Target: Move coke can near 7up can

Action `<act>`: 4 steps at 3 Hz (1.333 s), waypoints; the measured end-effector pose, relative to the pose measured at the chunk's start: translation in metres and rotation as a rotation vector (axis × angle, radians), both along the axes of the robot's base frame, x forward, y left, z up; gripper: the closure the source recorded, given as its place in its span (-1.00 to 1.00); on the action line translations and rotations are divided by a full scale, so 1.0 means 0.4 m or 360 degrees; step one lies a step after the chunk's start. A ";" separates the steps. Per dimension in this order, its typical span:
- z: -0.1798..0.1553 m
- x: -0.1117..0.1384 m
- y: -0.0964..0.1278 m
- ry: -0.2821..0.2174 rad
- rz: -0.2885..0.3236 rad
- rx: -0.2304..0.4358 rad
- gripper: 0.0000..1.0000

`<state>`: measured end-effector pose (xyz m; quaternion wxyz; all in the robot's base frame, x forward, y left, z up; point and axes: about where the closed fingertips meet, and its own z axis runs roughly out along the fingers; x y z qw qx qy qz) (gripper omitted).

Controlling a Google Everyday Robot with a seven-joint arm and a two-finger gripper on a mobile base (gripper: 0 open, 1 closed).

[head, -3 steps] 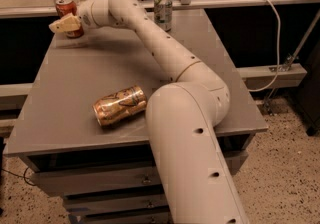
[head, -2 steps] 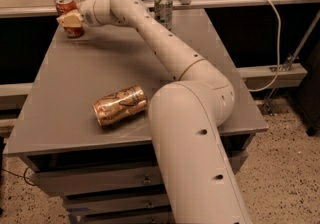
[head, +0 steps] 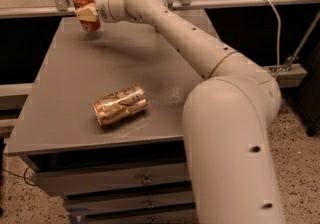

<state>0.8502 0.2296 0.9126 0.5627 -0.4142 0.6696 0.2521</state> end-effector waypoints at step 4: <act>0.182 -0.255 -0.520 -0.0094 -0.0611 0.0020 1.00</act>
Offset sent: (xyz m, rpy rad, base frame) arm -0.1215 -0.2201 0.0396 -0.0478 -0.0380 -0.3878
